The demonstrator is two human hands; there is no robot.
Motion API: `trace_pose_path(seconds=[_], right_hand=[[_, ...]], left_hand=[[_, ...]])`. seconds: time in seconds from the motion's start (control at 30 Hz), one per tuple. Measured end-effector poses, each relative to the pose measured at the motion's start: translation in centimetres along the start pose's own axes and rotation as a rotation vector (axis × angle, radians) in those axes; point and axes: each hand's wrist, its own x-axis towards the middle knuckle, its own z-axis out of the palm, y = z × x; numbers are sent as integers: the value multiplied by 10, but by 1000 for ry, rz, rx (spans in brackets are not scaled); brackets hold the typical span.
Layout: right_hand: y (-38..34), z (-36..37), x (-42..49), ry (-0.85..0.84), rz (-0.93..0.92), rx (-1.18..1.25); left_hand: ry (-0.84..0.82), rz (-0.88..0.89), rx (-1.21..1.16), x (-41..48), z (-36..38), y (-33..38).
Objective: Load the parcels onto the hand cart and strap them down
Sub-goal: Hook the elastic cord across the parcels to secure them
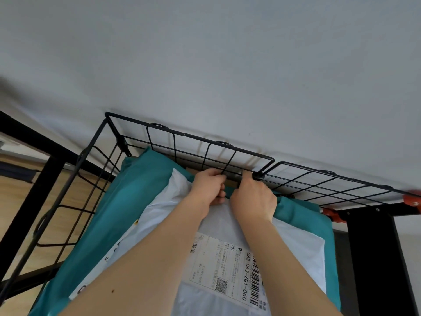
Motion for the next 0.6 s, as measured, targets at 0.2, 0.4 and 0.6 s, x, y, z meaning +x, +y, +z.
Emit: trace_pose_path(seconds=[0.2,0.4,0.6], right_hand=[[3,-2,7,-39,24,10],[6,-5,8,-45,-10,-6],[5,-16,11,-87,-40,-63]], left_hand=[[282,191,-57,-7,14,-15],[-102,109,357,9,18,-6],[-280,69,574,20,22,3]])
